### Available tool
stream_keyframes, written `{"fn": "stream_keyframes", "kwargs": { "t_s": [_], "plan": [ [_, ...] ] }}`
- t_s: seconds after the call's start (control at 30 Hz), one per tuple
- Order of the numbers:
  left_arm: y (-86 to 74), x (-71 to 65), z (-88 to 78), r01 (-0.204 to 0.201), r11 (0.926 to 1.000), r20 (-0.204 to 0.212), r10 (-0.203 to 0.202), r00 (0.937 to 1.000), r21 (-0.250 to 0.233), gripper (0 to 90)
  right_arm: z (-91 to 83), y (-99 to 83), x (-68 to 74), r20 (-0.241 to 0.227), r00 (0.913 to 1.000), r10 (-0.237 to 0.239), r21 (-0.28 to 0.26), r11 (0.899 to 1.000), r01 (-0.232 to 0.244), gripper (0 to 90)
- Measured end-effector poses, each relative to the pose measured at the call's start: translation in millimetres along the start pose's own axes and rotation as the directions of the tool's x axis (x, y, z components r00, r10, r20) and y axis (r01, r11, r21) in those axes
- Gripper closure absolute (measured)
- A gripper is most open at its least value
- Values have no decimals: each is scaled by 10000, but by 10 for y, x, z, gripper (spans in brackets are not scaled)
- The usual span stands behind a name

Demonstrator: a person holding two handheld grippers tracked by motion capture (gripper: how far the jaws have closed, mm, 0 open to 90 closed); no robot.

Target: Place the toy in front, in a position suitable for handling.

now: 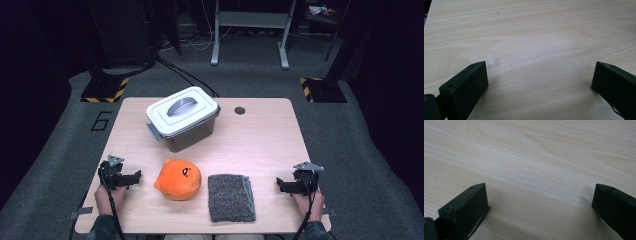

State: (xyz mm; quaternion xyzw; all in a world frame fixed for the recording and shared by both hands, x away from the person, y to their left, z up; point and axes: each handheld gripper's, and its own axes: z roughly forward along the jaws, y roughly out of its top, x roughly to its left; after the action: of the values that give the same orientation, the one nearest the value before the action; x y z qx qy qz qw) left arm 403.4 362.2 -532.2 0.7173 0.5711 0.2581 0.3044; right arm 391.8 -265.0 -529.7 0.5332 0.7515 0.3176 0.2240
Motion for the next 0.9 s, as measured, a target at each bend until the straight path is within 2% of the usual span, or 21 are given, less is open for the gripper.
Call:
{"fn": "stream_keyframes", "kwargs": {
  "t_s": [0.63, 0.83, 0.9],
  "plan": [
    [4, 2, 1, 131, 9999, 92, -132, 9999, 48, 15, -1, 3, 0, 6, 10000, 35, -9, 10000, -35, 3],
    [4, 1, 1, 143, 9999, 82, -143, 9999, 43, 15, 2, 20, 10, 48, 9998, 213, 88, 9997, -213, 2],
    [4, 1, 1, 146, 9999, 78, -146, 9999, 43, 15, 1, 26, -3, 40, 10000, 83, 169, 9998, -84, 2]
  ]
}}
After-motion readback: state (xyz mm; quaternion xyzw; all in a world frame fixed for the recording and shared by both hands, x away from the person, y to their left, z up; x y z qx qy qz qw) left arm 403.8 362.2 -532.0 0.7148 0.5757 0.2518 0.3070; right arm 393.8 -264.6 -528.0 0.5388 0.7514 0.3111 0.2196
